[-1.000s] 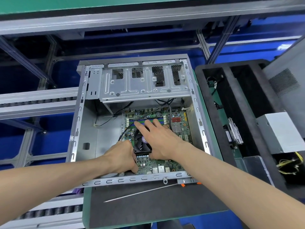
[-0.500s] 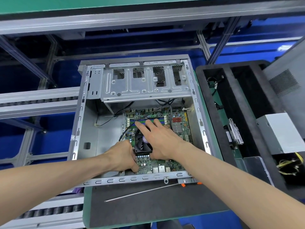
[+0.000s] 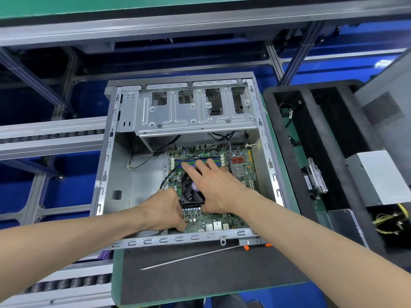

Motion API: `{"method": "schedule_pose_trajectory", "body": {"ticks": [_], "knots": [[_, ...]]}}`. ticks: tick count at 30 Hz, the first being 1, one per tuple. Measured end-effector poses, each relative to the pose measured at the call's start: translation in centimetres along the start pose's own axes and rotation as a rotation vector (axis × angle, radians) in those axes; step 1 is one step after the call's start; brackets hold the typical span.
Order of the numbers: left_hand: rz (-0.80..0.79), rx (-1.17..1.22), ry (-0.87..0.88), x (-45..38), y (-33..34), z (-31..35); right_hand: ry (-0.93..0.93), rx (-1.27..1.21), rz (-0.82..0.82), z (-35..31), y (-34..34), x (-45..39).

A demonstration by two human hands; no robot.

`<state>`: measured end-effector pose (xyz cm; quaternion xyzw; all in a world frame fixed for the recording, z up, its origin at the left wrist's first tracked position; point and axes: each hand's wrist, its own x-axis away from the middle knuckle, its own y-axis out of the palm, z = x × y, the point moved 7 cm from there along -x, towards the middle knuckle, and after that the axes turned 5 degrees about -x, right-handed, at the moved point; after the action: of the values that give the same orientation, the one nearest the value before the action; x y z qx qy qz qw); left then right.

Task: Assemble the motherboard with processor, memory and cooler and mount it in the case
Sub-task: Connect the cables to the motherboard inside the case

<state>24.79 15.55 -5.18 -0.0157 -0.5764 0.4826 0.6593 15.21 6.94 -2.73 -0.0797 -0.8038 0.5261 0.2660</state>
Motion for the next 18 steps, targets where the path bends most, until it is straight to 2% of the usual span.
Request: {"method": "schedule_pose_trajectory", "body": {"ticks": [9,18], "knots": [[0.047,-0.007,-0.037,-0.61,0.09,-0.3,0.002,0.006,-0.002,-0.01,-0.08,0.03],[0.001,0.033,-0.037,-0.07,-0.45,-0.27,0.005,0.007,-0.006,0.0,-0.11,0.01]]}}
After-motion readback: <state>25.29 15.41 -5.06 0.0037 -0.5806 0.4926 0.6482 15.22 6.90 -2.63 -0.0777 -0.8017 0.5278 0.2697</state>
